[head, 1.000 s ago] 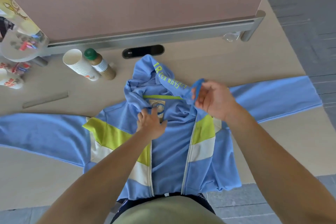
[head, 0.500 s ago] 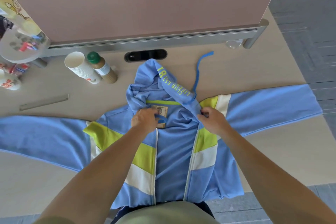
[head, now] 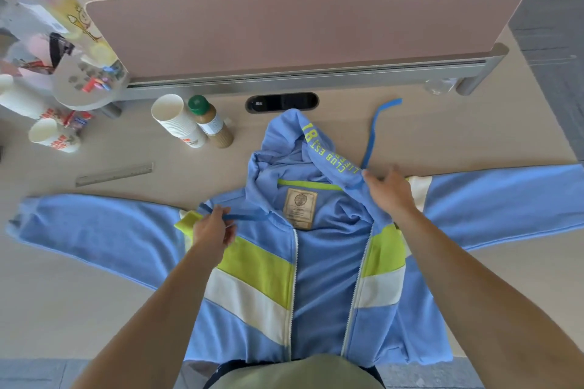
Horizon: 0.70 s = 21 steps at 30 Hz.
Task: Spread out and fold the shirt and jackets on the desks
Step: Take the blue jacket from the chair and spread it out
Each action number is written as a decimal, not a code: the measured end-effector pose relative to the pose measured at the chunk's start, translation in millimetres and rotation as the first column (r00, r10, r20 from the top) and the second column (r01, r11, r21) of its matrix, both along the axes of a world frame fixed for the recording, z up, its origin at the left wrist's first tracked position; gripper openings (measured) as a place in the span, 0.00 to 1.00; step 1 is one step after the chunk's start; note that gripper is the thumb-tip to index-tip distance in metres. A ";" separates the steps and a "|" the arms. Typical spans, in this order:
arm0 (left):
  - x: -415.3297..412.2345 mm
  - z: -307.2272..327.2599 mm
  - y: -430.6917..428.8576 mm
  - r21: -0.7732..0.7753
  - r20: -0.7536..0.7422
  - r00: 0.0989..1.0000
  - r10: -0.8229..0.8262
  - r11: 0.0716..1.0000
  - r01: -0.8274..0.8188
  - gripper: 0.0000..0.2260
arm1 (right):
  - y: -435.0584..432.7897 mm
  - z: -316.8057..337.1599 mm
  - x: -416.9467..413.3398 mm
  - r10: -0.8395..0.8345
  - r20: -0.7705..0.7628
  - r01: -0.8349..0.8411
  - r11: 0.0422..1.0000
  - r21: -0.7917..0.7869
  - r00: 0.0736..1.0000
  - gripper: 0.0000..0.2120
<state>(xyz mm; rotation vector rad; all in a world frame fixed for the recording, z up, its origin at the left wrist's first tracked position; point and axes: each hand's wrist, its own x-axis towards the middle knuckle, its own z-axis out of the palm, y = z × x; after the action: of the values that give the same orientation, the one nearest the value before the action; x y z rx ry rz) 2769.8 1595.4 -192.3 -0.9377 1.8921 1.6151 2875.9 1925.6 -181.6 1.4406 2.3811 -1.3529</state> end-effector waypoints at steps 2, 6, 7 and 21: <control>13.9 -8.4 -11.6 -0.033 0.100 0.992 -0.081 0.996 0.084 0.11 | 5.3 1.5 -28.1 -0.015 -0.056 0.010 0.996 -0.089 0.998 0.11; 20.9 -8.4 -18.8 -0.317 0.137 0.963 -0.233 0.911 0.265 0.21 | 7.5 15.3 -63.0 -0.252 -0.212 0.149 0.901 -0.408 0.944 0.12; 21.1 -6.9 -16.8 -0.384 0.111 0.944 -0.312 0.862 0.330 0.23 | 6.7 18.1 -68.0 -0.284 -0.235 0.139 0.862 -0.488 0.930 0.13; 42.2 -2.5 89.8 -0.640 0.324 0.389 -0.862 0.103 0.762 0.26 | -68.0 1.6 45.0 0.388 0.490 -0.310 0.921 -0.235 0.781 0.10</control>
<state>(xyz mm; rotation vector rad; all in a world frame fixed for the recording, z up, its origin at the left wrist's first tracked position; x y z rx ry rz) 2812.0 1685.2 -194.8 0.1912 2.4692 0.1639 2920.9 1857.6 -180.0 1.0728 2.0040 -0.8654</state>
